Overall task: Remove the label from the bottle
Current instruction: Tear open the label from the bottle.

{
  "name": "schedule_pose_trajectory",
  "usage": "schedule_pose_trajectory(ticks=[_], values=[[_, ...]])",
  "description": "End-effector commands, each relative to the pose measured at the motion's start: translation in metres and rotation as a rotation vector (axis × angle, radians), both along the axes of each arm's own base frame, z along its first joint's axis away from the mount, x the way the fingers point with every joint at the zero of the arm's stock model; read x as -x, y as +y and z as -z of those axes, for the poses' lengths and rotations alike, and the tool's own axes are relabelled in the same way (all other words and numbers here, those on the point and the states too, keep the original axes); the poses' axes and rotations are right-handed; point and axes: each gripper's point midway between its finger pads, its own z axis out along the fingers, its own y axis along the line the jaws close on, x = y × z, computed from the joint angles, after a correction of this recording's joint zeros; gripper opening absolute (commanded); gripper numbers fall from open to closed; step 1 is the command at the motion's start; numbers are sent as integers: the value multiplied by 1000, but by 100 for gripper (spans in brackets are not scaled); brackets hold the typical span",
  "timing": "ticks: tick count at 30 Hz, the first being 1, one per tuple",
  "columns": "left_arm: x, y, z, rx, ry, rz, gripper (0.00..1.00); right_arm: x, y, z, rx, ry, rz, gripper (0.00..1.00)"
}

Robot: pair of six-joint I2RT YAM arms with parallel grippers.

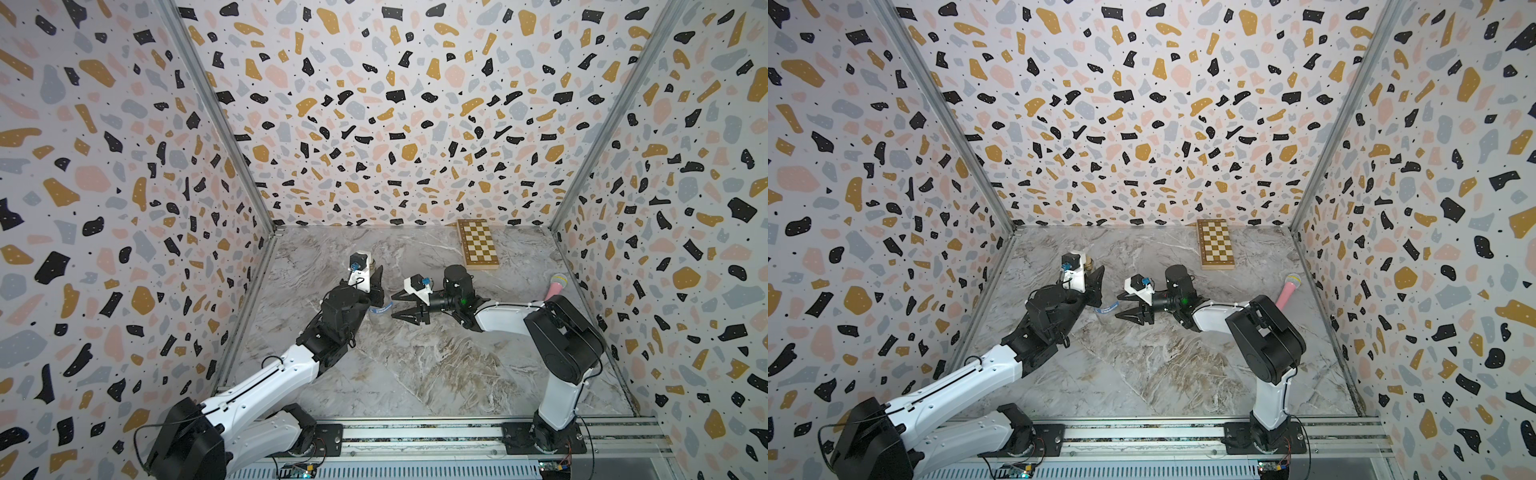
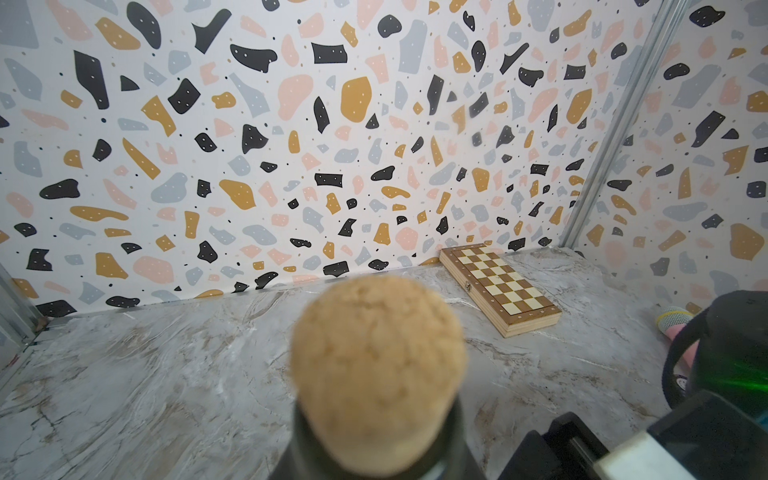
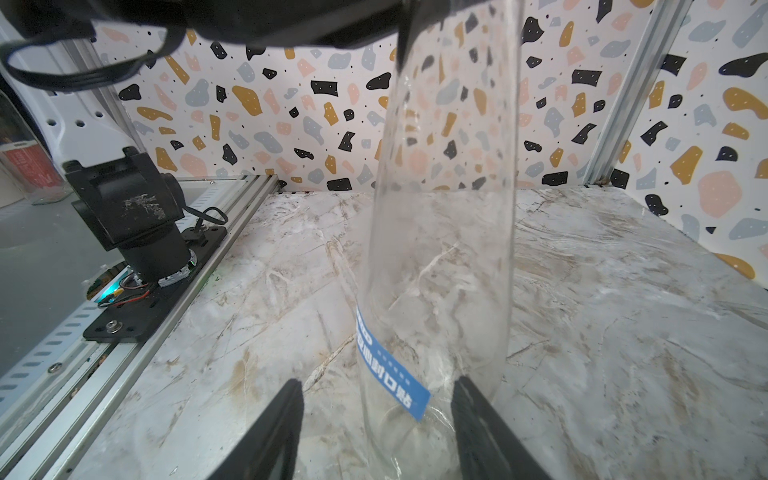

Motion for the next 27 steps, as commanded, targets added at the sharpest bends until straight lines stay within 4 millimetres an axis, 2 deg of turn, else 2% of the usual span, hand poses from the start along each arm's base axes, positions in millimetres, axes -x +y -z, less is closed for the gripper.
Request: schedule_pose_trajectory(ticks=[1, 8, 14, 27], values=[[2, -3, -29, 67, -95, 19, 0, 2, 6, -12, -27, -21, -22, 59], [2, -3, -30, 57, -100, 22, 0, 6, 5, -10, -15, -13, -34, 58], [2, -4, -30, 55, -99, 24, 0, 10, 4, -10, -9, -10, -46, 50], [3, -5, -31, 52, -99, 30, 0, 15, -1, -12, -11, -15, -46, 43]])
